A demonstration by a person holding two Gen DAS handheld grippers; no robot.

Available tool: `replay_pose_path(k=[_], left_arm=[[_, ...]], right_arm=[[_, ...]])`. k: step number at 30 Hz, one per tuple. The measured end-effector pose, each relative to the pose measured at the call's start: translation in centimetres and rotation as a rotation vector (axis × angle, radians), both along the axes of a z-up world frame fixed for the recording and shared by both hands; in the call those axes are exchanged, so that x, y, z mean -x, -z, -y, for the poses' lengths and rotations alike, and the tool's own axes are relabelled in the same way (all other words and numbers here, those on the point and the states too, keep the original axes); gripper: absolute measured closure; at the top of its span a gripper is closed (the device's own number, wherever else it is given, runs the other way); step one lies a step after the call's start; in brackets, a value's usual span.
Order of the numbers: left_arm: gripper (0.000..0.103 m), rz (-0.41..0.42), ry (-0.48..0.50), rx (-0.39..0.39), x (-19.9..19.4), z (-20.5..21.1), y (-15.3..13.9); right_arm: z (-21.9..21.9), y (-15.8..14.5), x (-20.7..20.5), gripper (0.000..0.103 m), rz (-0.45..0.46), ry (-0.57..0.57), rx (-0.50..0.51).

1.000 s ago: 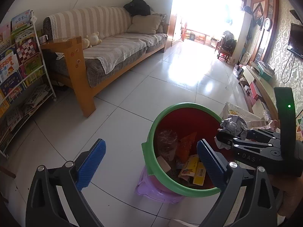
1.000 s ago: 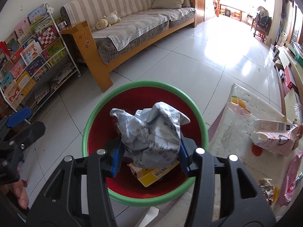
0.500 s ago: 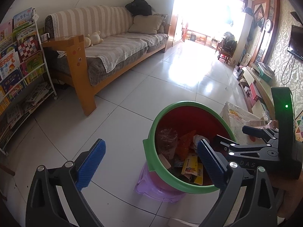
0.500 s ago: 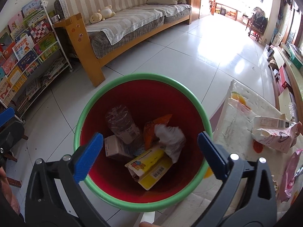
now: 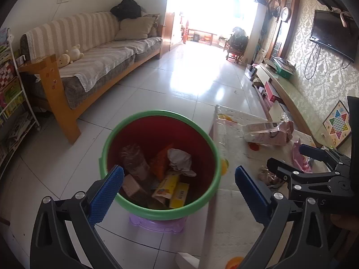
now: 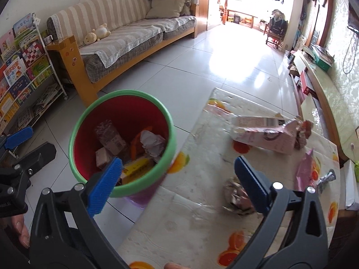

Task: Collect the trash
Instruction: 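Move both tools back over the table toward the crumpled newspaper wad, then grasp the crumpled newspaper wad with the left tool while the right tool grasps the pink snack bag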

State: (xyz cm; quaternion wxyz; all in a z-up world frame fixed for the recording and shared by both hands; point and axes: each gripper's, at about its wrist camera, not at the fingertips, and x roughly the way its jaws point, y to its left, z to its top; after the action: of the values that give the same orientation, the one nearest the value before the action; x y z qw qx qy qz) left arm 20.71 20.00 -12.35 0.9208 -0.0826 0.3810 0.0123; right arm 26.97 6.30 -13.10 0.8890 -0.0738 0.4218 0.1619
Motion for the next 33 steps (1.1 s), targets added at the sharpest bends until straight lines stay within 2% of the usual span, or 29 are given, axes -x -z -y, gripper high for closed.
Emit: replay_pose_path(k=[11,17,24,33], left_arm=[[0.008,-0.046,0.209,0.015,-1.9,12.6,0.7],[0.008,-0.102,0.250,0.021,-4.4,18.7,3.0],[0.008,-0.169,0.233,-0.048,-7.8,22.9,6.5],[0.009,-0.243,0.195,-0.112,-10.4,24.2,9.4]], right_arm=[[17.3,-0.4,3.4,0.004,-0.006,0.242,-0.018],[25.1,0.7,4.8,0.004,-0.032,0.356,-0.019],[30.4,1.9,5.9,0.004,-0.050,0.423,-0.021],[33.0,3.3,6.4,0.004,-0.073,0.447,-0.035]])
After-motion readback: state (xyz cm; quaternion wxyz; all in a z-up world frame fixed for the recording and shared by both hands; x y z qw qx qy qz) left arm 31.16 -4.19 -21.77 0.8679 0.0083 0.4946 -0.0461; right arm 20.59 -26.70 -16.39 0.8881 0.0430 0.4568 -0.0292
